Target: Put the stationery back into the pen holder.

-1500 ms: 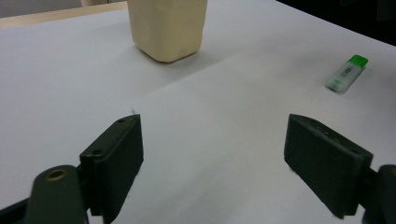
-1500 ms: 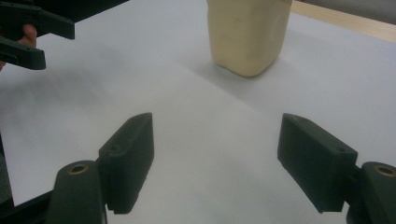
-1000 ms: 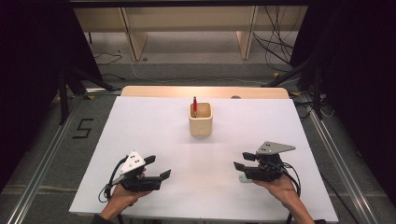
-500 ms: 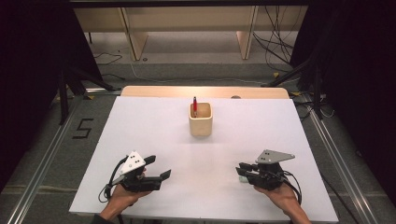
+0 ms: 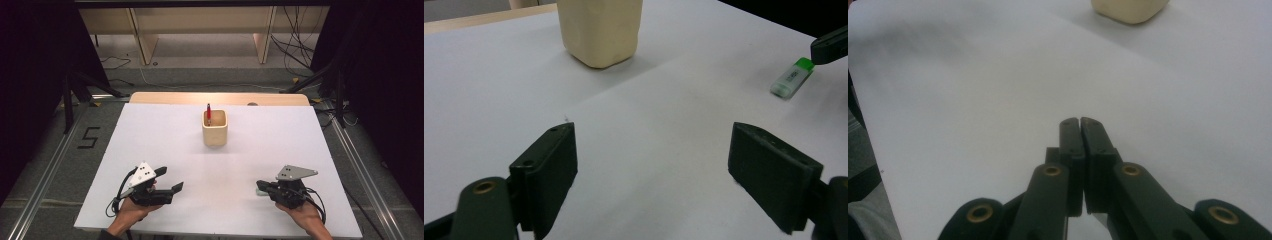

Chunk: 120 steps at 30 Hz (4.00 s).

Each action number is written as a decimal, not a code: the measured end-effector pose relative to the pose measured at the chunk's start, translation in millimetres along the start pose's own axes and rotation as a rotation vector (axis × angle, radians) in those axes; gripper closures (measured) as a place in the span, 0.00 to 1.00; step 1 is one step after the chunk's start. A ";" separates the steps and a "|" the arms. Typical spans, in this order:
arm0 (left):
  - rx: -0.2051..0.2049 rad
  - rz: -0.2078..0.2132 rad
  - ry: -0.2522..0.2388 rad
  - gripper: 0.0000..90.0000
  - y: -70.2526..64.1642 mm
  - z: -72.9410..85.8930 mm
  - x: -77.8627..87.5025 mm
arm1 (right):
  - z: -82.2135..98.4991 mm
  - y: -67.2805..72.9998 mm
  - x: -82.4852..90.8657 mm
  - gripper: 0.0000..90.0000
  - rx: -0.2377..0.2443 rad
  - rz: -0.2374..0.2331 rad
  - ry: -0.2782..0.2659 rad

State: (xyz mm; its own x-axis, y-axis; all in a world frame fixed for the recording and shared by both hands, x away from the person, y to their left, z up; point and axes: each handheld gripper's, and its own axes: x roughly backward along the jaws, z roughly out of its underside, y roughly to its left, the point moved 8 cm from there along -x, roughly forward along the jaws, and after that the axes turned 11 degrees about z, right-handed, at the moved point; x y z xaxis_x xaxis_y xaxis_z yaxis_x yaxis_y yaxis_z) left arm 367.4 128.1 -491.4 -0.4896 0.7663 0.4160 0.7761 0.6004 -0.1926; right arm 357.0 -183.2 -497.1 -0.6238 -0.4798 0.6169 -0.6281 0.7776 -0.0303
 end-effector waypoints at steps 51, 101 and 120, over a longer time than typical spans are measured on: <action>0.002 -0.001 0.004 0.22 -0.4 0.7 -1.7 | 37.9 -5.7 -22.8 1.00 0.155 0.091 0.158; -0.004 -0.004 0.007 0.21 0.4 0.1 -1.0 | -0.5 -65.7 0.4 0.38 0.081 0.099 0.204; -0.001 -0.006 0.012 0.21 1.2 0.6 -1.7 | 34.2 -75.4 -11.6 0.39 0.146 0.086 0.429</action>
State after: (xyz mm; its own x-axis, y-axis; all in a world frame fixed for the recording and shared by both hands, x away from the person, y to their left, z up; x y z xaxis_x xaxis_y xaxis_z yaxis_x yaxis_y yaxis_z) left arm 368.9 127.6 -492.9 -0.4892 0.7602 0.4275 0.7739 0.6044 -0.1891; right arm 395.7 -250.2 -528.9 -0.4471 -0.1807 0.8760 -0.6603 0.7273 -0.1870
